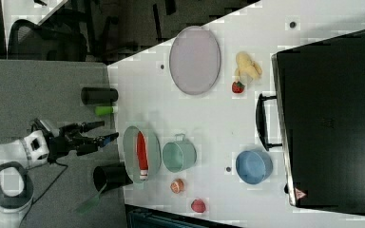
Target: Pick Ketchup from the table and place it in strainer.
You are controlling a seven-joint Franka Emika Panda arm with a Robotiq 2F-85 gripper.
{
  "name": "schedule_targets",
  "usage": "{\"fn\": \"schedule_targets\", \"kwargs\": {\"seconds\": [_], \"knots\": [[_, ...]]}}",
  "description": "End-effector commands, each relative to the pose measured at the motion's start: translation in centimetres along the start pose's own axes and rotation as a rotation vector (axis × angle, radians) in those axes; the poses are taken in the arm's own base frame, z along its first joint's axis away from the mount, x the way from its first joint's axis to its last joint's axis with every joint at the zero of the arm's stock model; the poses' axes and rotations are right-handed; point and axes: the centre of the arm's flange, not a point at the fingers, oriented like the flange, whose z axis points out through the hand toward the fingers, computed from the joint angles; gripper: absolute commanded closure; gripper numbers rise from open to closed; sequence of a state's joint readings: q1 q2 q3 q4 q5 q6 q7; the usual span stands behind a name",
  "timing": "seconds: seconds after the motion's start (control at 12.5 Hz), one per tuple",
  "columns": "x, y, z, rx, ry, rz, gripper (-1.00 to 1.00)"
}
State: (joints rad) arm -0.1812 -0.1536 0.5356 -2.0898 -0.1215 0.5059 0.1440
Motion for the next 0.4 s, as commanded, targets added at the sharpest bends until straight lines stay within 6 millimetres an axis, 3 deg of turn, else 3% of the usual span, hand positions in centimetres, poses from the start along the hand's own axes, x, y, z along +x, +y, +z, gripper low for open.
{"fn": "schedule_targets", "kwargs": {"seconds": [0.08,0.24,0.4], "knots": [[6.6,7.7,-0.8,0.0,-0.099,0.271,-1.0],[8.4,11.1,-2.0,0.031,-0.171,0.334,-1.0],[10.6,13.7,-3.8,0.05,-0.167,0.263,-1.0]]}}
